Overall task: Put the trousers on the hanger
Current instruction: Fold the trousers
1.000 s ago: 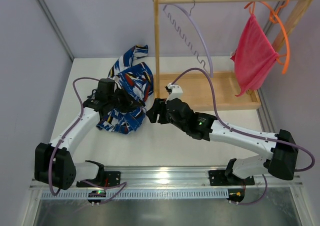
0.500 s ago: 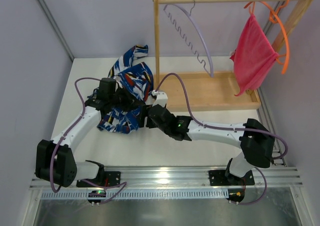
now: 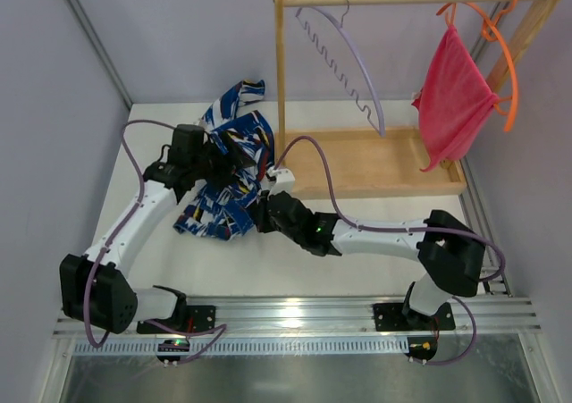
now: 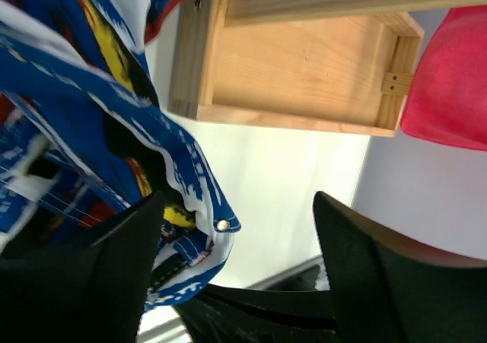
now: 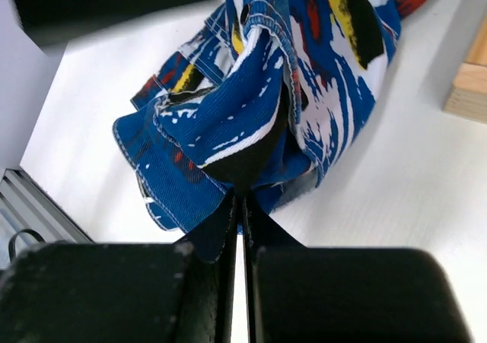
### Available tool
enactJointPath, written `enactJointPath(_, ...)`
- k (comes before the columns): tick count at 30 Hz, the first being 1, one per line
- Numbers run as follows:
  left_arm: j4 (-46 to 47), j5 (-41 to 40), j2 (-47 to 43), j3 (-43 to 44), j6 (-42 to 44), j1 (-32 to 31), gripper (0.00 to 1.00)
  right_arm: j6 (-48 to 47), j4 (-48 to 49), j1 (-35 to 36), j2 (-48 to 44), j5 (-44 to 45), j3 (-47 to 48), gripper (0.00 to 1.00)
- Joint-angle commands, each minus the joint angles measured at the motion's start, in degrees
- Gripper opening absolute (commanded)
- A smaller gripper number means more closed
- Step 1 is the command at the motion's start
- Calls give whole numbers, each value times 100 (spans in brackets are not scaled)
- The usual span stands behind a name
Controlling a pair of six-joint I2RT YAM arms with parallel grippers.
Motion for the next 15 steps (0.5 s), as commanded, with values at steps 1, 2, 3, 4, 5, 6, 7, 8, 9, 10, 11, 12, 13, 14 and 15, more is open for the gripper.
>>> enactJointPath(1,-765,-946,-166,715,586,73,83,-188,75,37,-929,306,-314,4)
enactJointPath(2,-1097,-1270,-157,943,649,204,90,-233,-30,28,-1079,210,-524,4)
enactJointPath(3,-1205,-1413,-157,1015,719,327,91,-259,-126,37,-1220,174,-613,4)
enactJointPath(4,-1258,-1484,-157,1068,781,476,93,-303,-232,37,-1343,157,-701,4)
enactJointPath(5,-1302,-1415,-140,1068,807,843,95,-321,-398,37,-1606,130,-885,4)
enactJointPath(6,-1277,-1301,-122,1051,807,1038,96,-356,-452,37,-1739,69,-991,4)
enactJointPath(7,-1241,-1204,-87,1016,807,1214,96,-400,-513,37,-1888,51,-1097,4)
enactJointPath(8,-1250,-1133,44,998,807,1407,96,-435,-601,37,-2159,34,-1333,4)
enactJointPath(9,-1259,-1063,115,981,825,1635,96,-444,-654,37,-2318,51,-1439,4)
enactJointPath(10,-1259,-1054,202,972,842,1690,96,-461,-716,37,-2442,51,-1545,4)
enactJointPath(11,-1250,-1080,282,954,904,1690,97,-505,-812,37,-2556,42,-1737,4)
enactJointPath(12,-1259,-1184,456,893,913,1856,97,-523,-856,37,-2792,42,-1817,4)
enactJointPath(13,-1241,-1264,528,849,922,1866,97,-549,-892,37,-2899,16,-2001,4)
enactJointPath(14,-1215,-1369,598,770,930,1875,97,-567,-918,37,-3022,7,-2072,4)
enactJointPath(15,-1110,-1553,764,622,878,1919,97,-584,-953,37,-3232,-19,-2143,4)
